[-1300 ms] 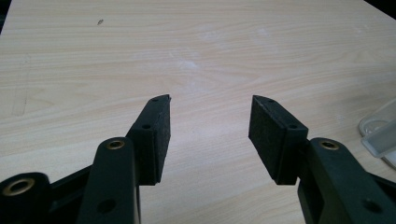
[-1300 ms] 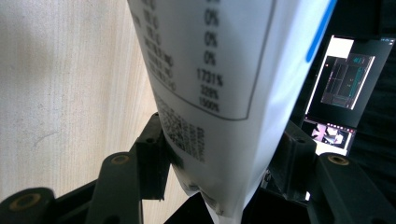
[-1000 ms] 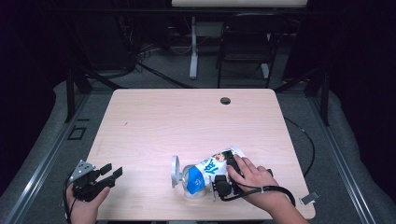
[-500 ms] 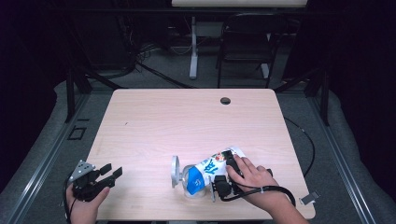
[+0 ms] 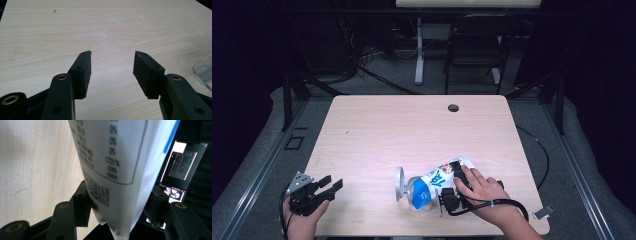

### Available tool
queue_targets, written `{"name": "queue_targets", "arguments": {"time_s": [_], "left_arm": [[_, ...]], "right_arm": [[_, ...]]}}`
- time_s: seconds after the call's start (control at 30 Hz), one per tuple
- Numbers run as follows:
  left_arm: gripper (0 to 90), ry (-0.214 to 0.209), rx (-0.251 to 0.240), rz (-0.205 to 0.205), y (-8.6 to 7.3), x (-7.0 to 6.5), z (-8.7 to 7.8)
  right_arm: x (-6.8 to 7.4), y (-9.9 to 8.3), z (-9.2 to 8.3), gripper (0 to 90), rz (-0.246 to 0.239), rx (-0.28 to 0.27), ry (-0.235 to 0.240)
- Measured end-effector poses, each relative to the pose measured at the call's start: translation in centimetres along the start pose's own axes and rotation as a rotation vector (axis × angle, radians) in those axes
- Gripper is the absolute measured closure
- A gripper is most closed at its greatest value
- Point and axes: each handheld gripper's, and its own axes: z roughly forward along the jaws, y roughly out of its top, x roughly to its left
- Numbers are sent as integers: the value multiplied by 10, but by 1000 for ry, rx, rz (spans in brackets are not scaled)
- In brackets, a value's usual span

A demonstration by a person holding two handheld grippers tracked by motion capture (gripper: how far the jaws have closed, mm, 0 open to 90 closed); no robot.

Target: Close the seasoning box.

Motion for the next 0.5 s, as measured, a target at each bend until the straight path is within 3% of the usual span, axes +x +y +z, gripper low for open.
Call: {"name": "queue_targets", "arguments": {"time_s": [0.1, 0.3, 0.37, 0.5], "left_arm": [[492, 0, 1, 0, 0, 0, 0], [492, -1, 5, -1, -1, 1, 0], [492, 0, 6, -1, -1, 1, 0], [491, -1, 7, -1, -1, 1, 0]], "right_arm": [[1, -1, 1, 468, 13, -15, 3], [0, 0, 0, 469, -6, 6, -3], [1, -1, 2, 469, 17, -21, 5], [0, 0, 0, 469, -4, 1, -1]]}}
